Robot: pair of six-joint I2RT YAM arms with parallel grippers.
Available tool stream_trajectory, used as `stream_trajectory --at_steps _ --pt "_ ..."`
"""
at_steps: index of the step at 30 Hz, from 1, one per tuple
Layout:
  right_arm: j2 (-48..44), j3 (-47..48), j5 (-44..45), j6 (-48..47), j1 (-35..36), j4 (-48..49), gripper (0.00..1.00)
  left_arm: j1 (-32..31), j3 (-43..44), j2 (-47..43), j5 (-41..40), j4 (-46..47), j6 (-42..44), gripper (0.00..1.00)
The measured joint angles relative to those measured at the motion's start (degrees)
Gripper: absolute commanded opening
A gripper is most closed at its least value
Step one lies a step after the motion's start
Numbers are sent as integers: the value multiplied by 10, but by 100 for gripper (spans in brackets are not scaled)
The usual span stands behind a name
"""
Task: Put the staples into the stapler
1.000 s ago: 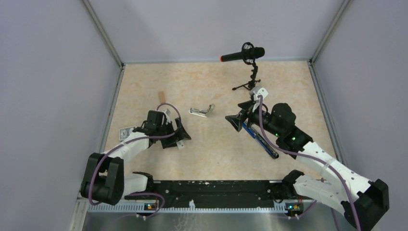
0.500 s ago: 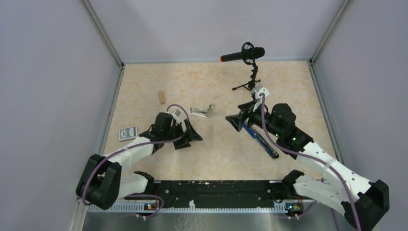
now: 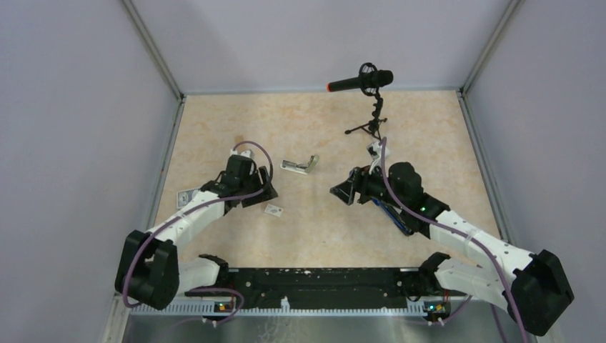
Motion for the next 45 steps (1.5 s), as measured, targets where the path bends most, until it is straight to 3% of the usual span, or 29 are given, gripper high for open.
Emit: stream_trajectory --at_steps 8,11,31,35,39,45 --pt "5 0 -2 15 3 -3 69 3 -1 70 -9 -16 12 43" --pt "4 0 -1 16 3 -13 70 3 -1 92 -8 -21 10 40" --pt "0 -7 -3 23 6 -23 67 -16 -84 98 169 122 -57 38" --pt "10 -8 -1 38 6 -21 66 -41 -111 82 196 150 -99 43" --pt "24 -19 3 49 6 -14 65 -55 -111 58 196 147 -110 56" --pt "66 -22 -20 54 6 -2 56 -59 -63 47 130 92 -34 58"
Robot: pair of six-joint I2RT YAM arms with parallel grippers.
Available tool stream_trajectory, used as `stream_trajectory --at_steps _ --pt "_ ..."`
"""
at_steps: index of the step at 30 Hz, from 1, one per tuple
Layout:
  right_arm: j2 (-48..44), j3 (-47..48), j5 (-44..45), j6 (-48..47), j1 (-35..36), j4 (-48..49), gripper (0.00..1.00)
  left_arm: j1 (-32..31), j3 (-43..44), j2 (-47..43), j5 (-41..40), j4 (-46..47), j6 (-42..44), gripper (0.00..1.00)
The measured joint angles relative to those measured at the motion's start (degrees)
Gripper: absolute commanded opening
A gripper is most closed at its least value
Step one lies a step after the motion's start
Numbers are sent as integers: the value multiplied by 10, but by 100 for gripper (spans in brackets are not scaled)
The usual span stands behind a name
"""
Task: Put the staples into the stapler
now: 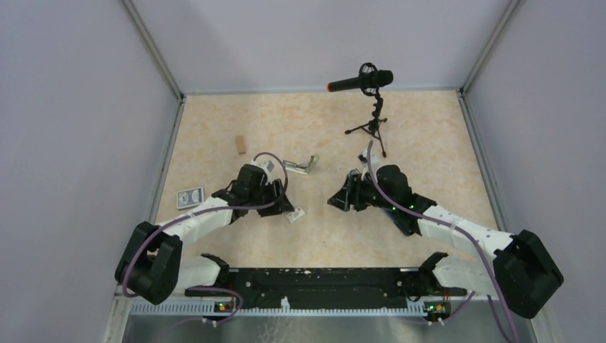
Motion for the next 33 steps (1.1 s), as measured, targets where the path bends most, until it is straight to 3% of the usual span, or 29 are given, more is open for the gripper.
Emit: stream_trajectory --at_steps 3,8,14,22,33 --pt "35 0 -31 12 0 28 46 -17 5 -19 -25 -3 47 58" --pt "95 0 -61 32 0 80 43 -68 5 -43 -62 -2 127 61" --pt "130 1 -72 43 0 97 51 -96 12 -19 -84 6 193 68" --pt "93 3 -56 36 0 89 55 -140 34 57 -125 10 235 71" --pt "71 2 -60 33 -15 82 59 -177 41 73 -157 28 268 62"
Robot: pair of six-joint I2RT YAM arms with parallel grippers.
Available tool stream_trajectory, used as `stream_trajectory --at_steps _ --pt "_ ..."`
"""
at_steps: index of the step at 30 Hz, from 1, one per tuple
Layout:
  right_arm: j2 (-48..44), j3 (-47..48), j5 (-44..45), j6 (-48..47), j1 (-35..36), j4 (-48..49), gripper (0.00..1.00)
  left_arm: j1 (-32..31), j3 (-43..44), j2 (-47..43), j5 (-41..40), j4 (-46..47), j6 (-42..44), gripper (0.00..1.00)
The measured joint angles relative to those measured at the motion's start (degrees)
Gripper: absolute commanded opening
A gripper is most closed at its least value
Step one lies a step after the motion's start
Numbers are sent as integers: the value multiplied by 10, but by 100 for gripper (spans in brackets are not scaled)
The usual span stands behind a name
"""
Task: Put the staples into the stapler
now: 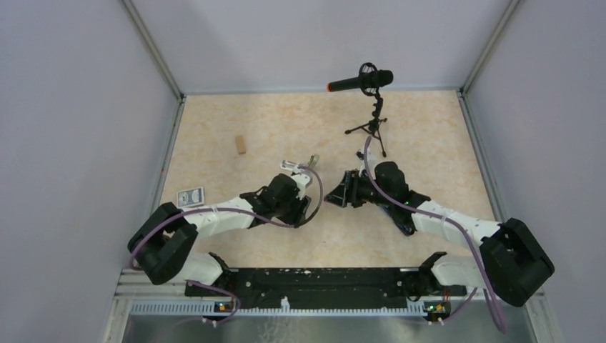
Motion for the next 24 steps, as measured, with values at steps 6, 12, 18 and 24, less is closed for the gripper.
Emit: stream_trajectory --at_steps 6,12,18,24 --pt "10 0 -3 5 -27 -12 53 -22 1 10 -17 12 2 59" --pt "51 0 -20 6 -35 -17 53 -40 2 16 -27 17 8 54" --pt "55 0 -27 6 -35 -13 53 -74 26 43 -66 12 14 50" --pt "47 0 -24 5 -35 -20 53 -101 38 56 -110 4 15 47"
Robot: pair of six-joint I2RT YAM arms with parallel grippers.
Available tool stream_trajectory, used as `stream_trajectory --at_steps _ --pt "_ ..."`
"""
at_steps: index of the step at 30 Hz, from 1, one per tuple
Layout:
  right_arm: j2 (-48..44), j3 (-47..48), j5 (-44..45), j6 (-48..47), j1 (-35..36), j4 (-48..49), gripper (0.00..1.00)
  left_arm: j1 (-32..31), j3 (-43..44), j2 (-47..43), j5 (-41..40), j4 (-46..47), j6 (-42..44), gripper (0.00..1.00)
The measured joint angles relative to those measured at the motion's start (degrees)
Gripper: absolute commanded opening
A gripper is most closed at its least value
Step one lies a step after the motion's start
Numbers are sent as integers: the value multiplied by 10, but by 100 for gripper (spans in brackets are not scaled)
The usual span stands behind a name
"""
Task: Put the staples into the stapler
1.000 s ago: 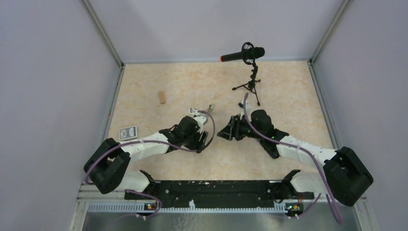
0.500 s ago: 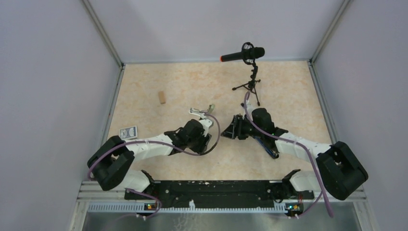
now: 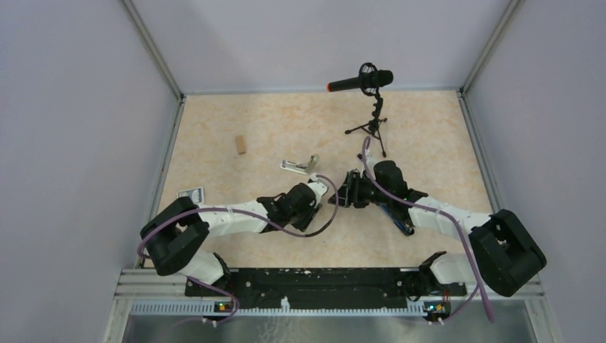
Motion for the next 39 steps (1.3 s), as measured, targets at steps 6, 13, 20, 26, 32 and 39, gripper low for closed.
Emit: stream_trajectory --at_steps 6,13,20,26,32,39 --pt "-10 0 7 0 -14 -13 54 -15 7 7 -15 -5 7 41" --pt "-9 -1 5 2 -19 -14 55 -47 24 26 -21 -1 31 38" --pt "9 -16 -7 5 -19 6 55 -54 20 25 -21 10 39 37" --pt "15 -19 -18 4 -19 8 58 -54 -8 -7 -16 42 42 38" --pt "30 -19 -33 3 -19 10 60 -54 -44 -61 -4 86 46 38" --pt "56 -19 -66 5 -21 24 61 -54 -81 -112 10 136 51 39"
